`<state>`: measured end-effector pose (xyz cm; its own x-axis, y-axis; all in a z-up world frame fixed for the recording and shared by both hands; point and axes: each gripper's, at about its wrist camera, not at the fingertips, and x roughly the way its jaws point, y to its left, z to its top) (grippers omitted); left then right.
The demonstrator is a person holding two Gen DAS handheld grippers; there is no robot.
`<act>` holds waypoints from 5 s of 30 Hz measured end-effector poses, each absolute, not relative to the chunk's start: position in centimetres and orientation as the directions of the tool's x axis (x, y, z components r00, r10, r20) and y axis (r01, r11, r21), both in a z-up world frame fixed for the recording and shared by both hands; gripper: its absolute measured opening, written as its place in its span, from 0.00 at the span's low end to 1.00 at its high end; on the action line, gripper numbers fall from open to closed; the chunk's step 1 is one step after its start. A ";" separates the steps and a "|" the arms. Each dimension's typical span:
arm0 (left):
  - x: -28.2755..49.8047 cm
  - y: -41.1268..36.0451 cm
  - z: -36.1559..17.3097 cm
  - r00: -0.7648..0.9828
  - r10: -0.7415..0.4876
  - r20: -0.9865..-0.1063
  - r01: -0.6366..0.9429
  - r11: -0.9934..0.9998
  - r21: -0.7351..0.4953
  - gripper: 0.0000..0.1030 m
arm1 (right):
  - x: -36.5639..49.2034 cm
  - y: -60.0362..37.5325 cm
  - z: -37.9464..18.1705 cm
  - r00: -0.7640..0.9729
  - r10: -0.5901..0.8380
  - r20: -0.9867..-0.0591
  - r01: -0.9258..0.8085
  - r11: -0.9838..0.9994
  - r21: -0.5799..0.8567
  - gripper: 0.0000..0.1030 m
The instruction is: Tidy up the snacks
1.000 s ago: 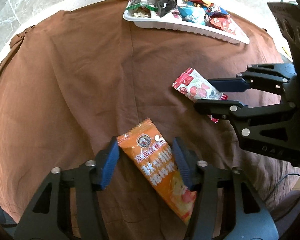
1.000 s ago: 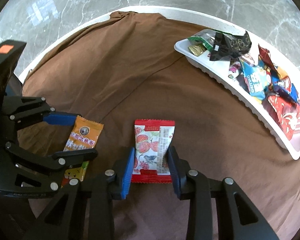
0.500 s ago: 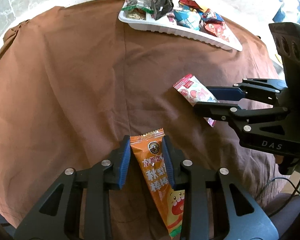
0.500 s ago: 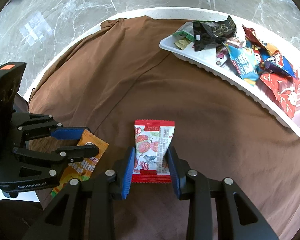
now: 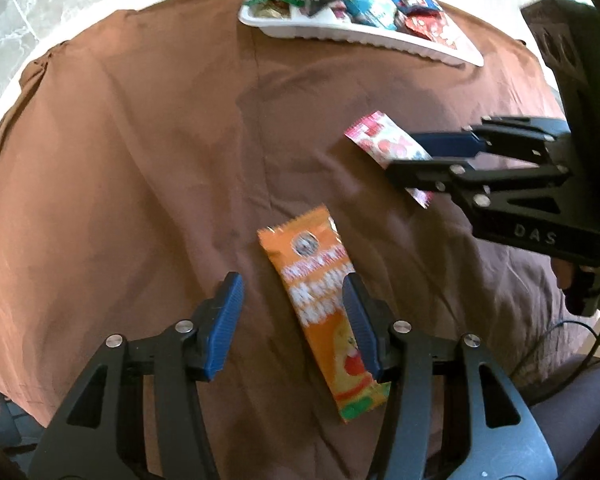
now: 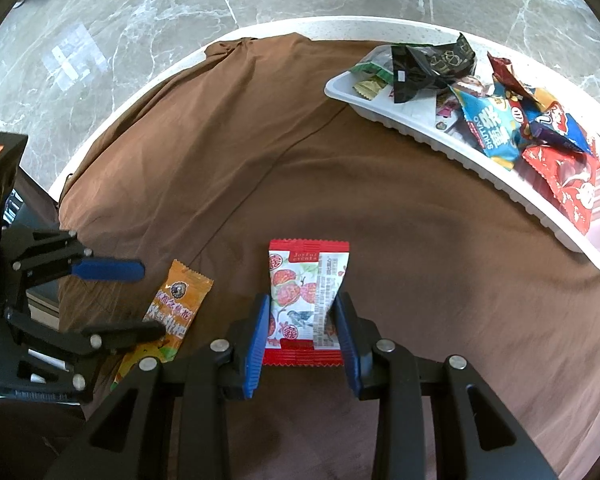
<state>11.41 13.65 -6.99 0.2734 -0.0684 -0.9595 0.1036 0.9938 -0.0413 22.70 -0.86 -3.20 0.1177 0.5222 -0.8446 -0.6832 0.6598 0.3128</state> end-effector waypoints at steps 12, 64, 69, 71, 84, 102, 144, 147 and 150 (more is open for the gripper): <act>10.8 11.7 -8.2 0.253 -0.047 -0.966 0.101 0.995 -0.022 0.63 | 22.3 -0.5 -3.1 0.133 0.519 -0.844 -0.691 0.659 0.297 0.36; 28.6 12.4 1.6 0.430 -0.330 -0.840 0.250 0.938 -0.241 0.26 | 34.9 -9.9 2.3 0.301 0.686 -0.663 -0.343 0.726 0.595 0.34; 34.2 10.8 2.0 0.442 -0.346 -0.828 0.285 0.929 -0.236 0.26 | 38.5 -10.3 2.6 0.360 0.658 -0.661 -0.310 0.753 0.581 0.34; 36.0 10.2 1.7 0.443 -0.348 -0.827 0.291 0.928 -0.235 0.26 | 40.2 -10.5 2.3 0.376 0.644 -0.666 -0.291 0.764 0.575 0.34; 42.7 7.4 -1.7 0.437 -0.297 -0.849 0.309 0.936 -0.169 0.30 | 43.5 -8.2 0.6 0.401 0.546 -0.735 -0.300 0.837 0.458 0.42; 38.0 8.3 3.2 0.595 -0.215 -0.774 0.272 0.961 -0.058 0.64 | 37.0 -11.8 5.2 0.535 0.494 -0.685 -0.274 0.869 0.412 0.59; 18.7 6.9 15.0 0.709 -0.294 -0.641 0.380 0.925 -0.004 0.91 | 18.5 -15.4 15.6 0.760 0.245 -0.602 -0.165 0.969 0.186 0.98; 18.3 7.0 15.2 0.711 -0.304 -0.634 0.388 0.922 -0.006 0.91 | 17.9 -15.5 15.8 0.764 0.240 -0.599 -0.160 0.970 0.184 0.98; 17.9 7.1 15.4 0.713 -0.310 -0.628 0.396 0.918 -0.004 0.91 | 17.4 -15.6 15.9 0.768 0.233 -0.597 -0.154 0.971 0.182 0.98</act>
<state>17.95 7.10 15.36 0.7134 -0.3101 -0.6284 0.3955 0.9185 -0.0043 17.35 -15.57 15.95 0.7677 0.2334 -0.5968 -0.1542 0.9712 0.1815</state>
